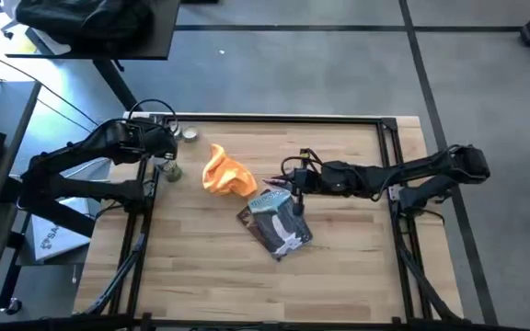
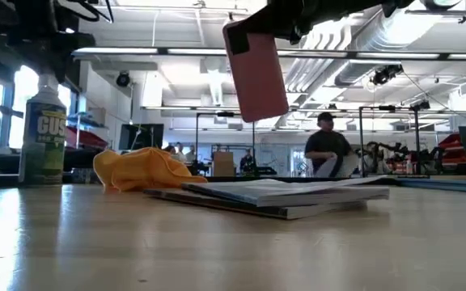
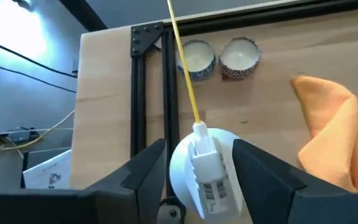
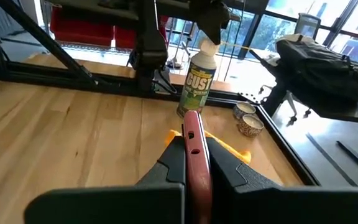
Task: Apply microfiber cloth
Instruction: Spray the cellphone using the spray bottle
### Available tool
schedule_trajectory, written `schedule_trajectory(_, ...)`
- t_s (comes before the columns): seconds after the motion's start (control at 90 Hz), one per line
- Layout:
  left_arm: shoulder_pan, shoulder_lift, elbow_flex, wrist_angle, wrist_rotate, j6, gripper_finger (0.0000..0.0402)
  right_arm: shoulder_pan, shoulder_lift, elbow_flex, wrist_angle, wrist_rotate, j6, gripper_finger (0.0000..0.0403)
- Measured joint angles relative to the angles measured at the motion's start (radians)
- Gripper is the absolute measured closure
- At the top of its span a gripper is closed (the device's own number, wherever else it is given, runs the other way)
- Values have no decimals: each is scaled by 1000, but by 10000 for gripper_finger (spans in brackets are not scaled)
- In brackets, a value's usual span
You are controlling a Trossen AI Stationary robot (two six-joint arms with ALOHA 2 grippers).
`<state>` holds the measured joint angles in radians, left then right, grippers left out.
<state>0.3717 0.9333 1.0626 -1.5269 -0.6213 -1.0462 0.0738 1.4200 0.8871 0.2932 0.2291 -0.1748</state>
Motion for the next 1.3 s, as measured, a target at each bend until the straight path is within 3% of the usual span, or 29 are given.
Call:
schedule_trajectory(0.422, 0, 0, 0, 27, 19, 3, 306, 0, 0, 0, -13, 0, 12, 403)
schedule_trajectory(0.822, -57, 2, -60, 34, 23, 27, 292, 8, 0, 0, -24, 0, 20, 403)
schedule_trajectory(0.978, -76, -2, -117, 60, -40, 3, 284, 14, 0, 0, -23, 0, 21, 403)
schedule_trajectory(1.3, -127, 2, -111, 107, -86, 8, 284, 13, 0, 0, -23, 4, 20, 403)
